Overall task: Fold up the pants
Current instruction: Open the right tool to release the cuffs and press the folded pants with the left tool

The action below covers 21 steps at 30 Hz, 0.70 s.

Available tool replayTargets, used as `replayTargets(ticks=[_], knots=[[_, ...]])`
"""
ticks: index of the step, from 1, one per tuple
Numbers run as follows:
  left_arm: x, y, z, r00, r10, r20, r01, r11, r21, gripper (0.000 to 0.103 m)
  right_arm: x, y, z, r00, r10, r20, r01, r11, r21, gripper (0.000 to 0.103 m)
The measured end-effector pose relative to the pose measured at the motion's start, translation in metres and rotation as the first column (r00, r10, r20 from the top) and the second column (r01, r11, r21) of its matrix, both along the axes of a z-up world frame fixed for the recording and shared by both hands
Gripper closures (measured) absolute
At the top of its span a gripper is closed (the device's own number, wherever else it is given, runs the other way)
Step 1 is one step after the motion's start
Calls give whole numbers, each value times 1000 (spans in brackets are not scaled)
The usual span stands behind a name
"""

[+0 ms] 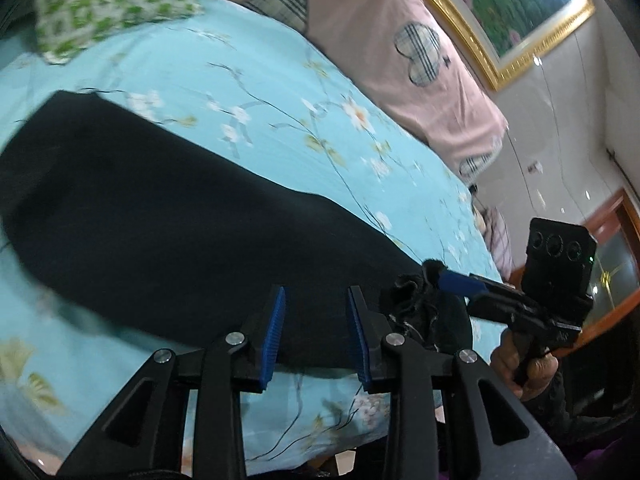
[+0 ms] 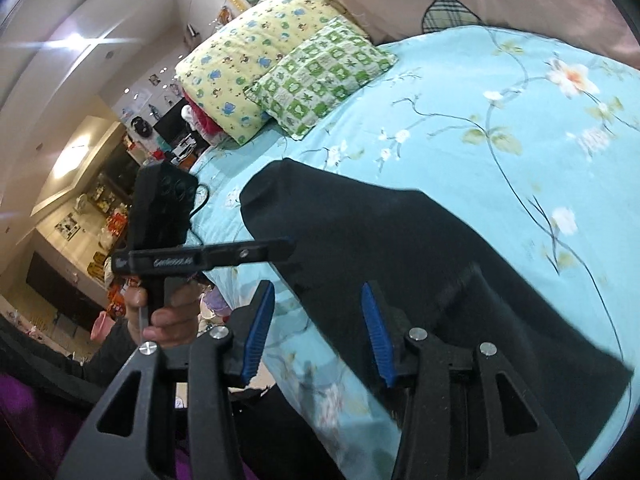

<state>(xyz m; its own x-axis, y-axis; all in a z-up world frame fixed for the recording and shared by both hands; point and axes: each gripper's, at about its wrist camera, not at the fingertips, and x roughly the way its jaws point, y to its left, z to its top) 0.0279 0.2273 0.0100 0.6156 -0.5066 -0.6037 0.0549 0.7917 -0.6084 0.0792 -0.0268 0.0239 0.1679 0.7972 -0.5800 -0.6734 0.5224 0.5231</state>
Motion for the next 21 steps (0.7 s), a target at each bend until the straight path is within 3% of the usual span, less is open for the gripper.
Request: replayTargets(ticks=[8, 21], knots=[[-39, 54, 10, 984, 177, 23, -177, 984, 4, 63, 25, 40, 11, 998, 61, 10, -61, 998, -4, 55], [-82, 129, 3, 926, 378, 9, -377, 926, -15, 59, 55, 118, 27, 985, 171, 25, -170, 984, -48, 51]])
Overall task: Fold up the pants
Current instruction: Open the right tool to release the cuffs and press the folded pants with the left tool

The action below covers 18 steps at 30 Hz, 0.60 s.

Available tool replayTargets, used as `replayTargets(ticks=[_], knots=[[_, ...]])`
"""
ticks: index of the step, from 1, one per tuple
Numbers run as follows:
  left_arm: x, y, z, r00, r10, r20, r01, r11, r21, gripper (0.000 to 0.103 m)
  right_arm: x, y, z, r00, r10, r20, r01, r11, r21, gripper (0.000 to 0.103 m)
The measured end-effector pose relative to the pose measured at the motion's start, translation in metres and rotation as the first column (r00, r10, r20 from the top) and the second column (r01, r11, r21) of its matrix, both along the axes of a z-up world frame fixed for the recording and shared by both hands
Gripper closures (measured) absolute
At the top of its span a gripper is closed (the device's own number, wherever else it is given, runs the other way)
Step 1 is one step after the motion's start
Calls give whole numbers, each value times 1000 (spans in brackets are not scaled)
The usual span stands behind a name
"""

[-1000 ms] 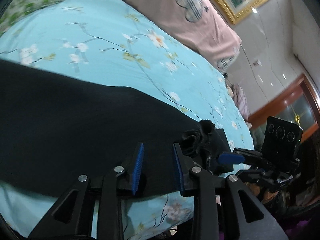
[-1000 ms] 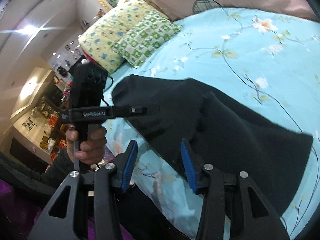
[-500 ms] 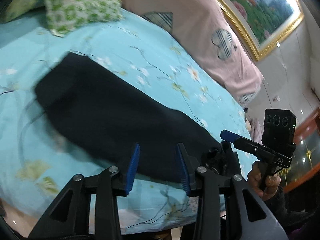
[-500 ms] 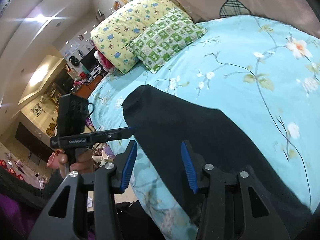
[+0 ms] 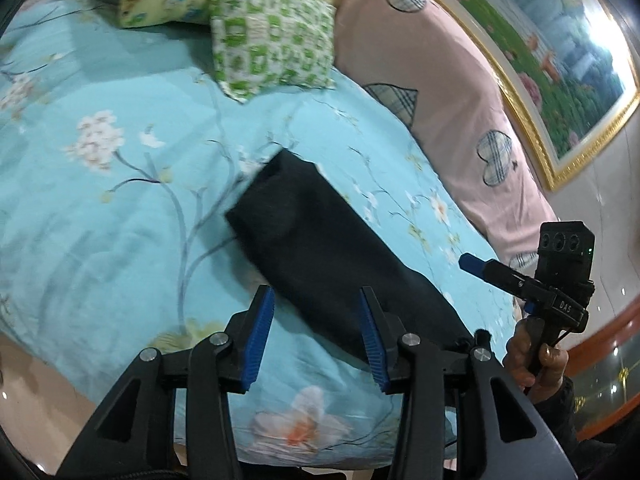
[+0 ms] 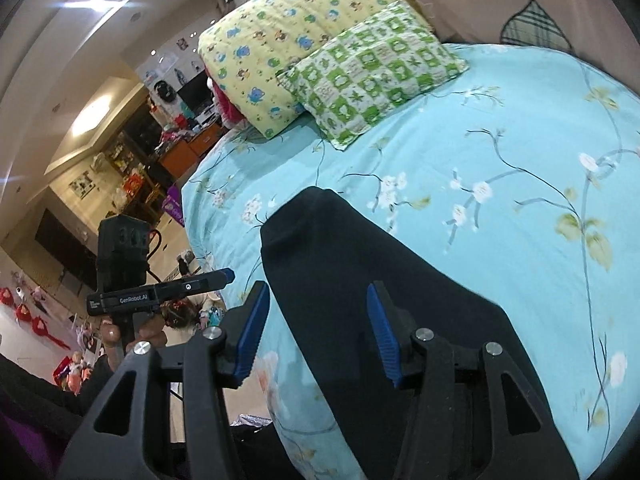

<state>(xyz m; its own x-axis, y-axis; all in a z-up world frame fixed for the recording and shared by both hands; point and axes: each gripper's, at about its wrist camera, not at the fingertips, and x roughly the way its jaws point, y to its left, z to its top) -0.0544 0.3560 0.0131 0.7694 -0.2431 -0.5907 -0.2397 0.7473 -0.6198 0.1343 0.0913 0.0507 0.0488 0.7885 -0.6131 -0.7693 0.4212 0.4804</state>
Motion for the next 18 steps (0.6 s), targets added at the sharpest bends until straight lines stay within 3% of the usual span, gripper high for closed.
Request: replayTargets(ticks=[3, 7, 18], knots=[[-3, 10, -2, 999, 35, -12, -35, 999, 9, 59, 6, 13, 1, 1000, 19, -7, -19, 1000, -2, 51], [-1, 18, -7, 998, 63, -17, -64, 997, -32, 49, 14, 33, -1, 999, 43, -12, -43, 999, -22, 51], [32, 19, -32, 995, 60, -75, -67, 993, -95, 49, 55, 100, -31, 993, 121, -19, -122, 980, -159, 51]])
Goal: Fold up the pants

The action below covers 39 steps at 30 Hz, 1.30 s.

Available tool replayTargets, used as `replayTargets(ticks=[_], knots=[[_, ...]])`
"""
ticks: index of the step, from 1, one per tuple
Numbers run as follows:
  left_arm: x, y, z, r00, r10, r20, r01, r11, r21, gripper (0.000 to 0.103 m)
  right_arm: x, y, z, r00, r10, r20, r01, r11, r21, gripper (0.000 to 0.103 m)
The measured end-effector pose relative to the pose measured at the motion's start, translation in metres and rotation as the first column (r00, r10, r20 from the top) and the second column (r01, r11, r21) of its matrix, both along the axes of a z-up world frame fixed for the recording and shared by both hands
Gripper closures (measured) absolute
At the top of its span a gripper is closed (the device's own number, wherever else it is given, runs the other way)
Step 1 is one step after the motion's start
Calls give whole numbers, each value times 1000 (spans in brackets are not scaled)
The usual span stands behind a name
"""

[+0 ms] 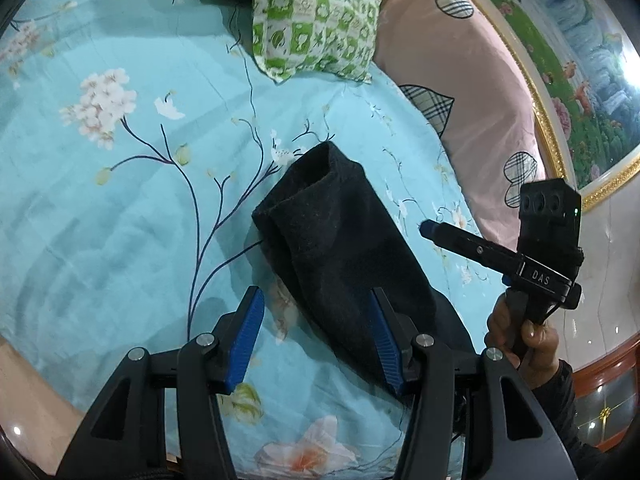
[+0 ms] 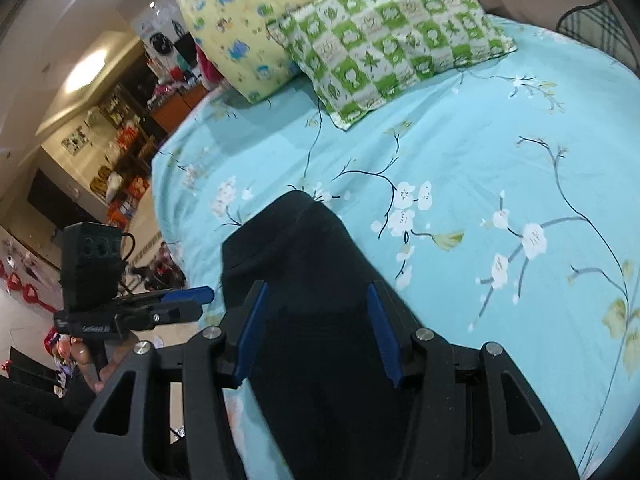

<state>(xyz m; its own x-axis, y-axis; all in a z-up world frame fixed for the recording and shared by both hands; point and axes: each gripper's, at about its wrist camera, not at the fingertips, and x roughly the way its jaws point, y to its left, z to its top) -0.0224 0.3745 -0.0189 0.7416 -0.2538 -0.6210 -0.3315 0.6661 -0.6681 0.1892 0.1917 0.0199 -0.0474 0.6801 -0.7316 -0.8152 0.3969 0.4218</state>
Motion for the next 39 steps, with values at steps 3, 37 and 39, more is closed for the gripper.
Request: replayTargets(ticks=[3, 37, 39], knots=[[7, 4, -5, 1000, 14, -13, -14, 1000, 2, 49, 5, 15, -5, 1000, 27, 11, -26, 999, -23, 51], [53, -15, 18, 1000, 3, 2, -3, 994, 107, 79, 20, 57, -19, 986, 163, -25, -164, 986, -12, 76], [52, -24, 35, 999, -15, 33, 11, 992, 124, 79, 17, 46, -7, 989, 149, -14, -149, 989, 25, 76]])
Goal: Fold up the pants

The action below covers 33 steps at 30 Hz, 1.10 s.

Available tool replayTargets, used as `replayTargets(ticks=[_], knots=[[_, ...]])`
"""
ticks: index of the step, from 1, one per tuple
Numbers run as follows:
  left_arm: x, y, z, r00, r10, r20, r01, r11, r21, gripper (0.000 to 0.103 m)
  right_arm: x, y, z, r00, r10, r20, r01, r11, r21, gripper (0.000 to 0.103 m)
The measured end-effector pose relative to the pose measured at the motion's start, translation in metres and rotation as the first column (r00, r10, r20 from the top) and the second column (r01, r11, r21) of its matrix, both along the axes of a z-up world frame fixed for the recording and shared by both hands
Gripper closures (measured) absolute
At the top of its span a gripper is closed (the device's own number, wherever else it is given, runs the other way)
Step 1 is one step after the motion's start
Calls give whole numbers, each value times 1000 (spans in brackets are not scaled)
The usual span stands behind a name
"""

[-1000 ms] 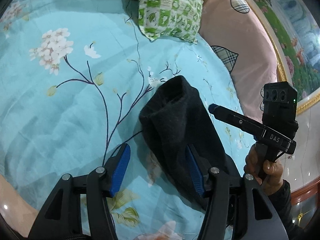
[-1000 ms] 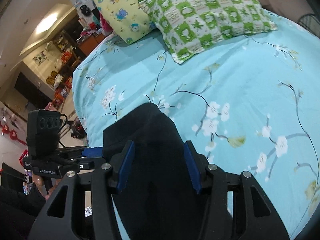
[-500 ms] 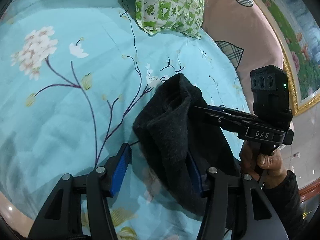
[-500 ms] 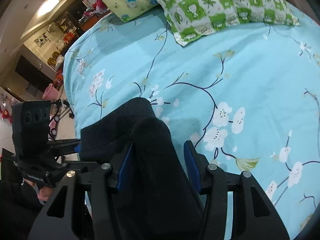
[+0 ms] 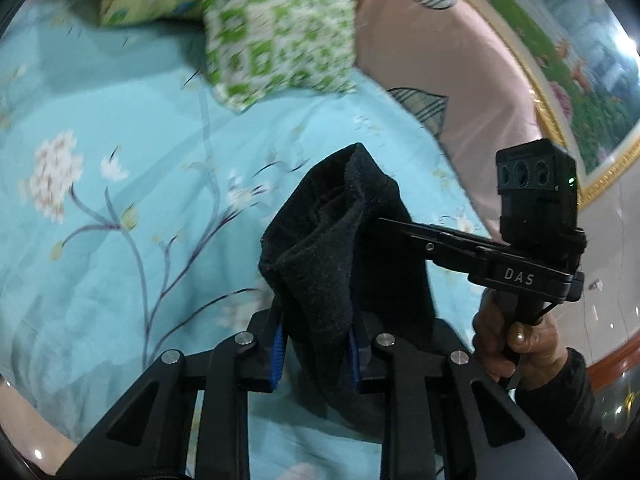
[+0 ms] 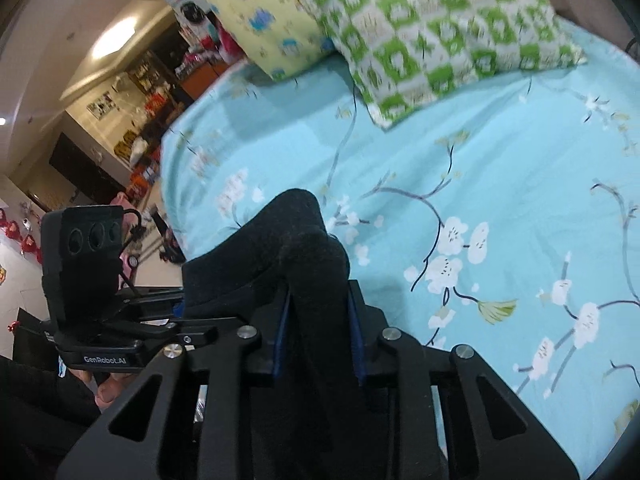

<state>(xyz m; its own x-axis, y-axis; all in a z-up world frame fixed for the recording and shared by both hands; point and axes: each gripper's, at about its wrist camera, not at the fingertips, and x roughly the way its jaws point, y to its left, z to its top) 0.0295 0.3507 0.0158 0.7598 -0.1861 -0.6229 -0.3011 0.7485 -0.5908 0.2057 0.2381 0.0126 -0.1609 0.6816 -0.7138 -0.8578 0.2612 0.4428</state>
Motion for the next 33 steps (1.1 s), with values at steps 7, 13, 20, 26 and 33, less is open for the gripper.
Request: replayTargets(ticks=[7, 13, 20, 26, 33], knots=[[-1, -40, 50, 993, -85, 86, 79, 995, 66, 79, -10, -46, 40, 998, -58, 10, 56, 991, 119, 77], [-1, -85, 80, 973, -188, 135, 173, 978, 118, 79, -20, -97, 65, 994, -114, 0, 111, 971, 212, 78], [5, -152, 103, 934, -324, 153, 296, 938, 180, 79, -31, -162, 79, 981, -192, -4, 185, 939, 290, 79], [9, -204, 111, 899, -414, 139, 380, 899, 219, 79, -38, -217, 79, 966, -256, -31, 251, 907, 337, 79], [16, -258, 112, 858, -503, 100, 463, 844, 273, 79, -48, -273, 70, 944, -326, -59, 323, 867, 379, 79]])
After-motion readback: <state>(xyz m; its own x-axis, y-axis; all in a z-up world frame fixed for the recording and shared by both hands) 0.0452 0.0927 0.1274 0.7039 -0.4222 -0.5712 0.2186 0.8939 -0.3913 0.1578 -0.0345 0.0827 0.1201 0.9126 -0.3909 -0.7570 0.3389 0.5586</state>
